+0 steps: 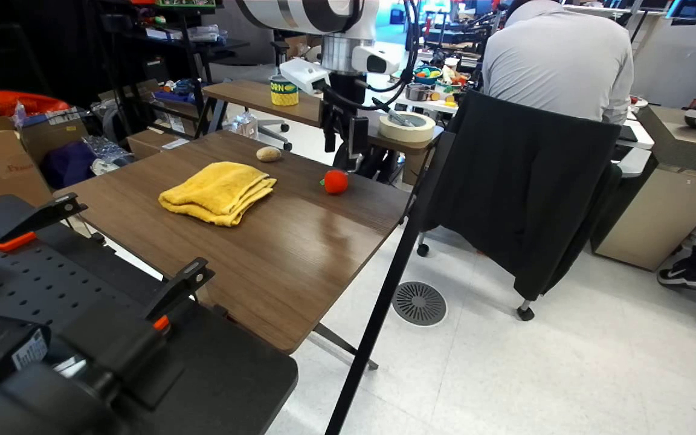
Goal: Move the red object forward, then use the towel to clean the table
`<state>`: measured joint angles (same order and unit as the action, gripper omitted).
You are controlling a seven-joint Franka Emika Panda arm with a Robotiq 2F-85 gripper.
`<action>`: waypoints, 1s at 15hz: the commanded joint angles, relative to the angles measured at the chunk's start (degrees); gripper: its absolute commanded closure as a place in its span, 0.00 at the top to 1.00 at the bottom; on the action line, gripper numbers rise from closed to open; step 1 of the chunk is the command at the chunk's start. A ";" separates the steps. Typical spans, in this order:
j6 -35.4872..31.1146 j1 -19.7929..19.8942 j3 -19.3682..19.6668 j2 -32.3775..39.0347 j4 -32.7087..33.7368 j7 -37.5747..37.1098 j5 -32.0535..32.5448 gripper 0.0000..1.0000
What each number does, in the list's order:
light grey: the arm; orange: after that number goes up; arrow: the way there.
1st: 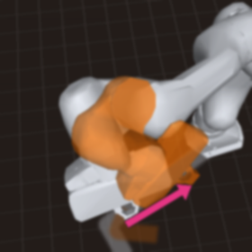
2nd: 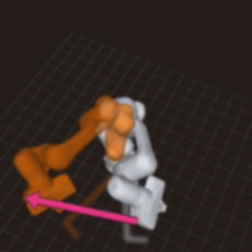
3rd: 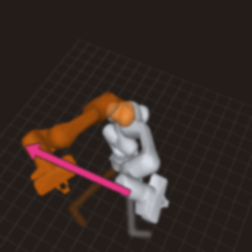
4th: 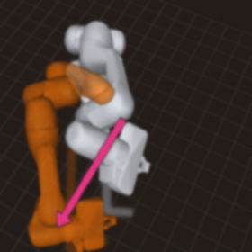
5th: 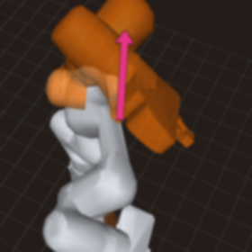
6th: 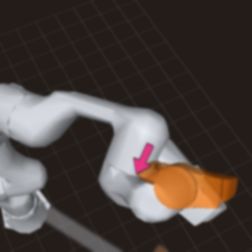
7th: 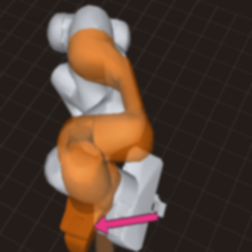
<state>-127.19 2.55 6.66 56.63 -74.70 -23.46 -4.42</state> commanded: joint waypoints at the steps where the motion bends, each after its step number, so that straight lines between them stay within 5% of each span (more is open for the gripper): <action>1: -1.94 0.28 -0.94 2.91 2.81 2.11 -0.69 1.00; 10: -9.37 0.53 -2.69 9.02 6.36 4.46 -1.85 1.00; 11: -9.35 0.62 -2.98 9.49 6.86 4.66 -2.03 0.75; 15: -9.60 0.69 -3.50 10.30 7.83 5.34 -2.15 0.49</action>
<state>-135.04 2.56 4.14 64.66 -70.89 -19.25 -4.96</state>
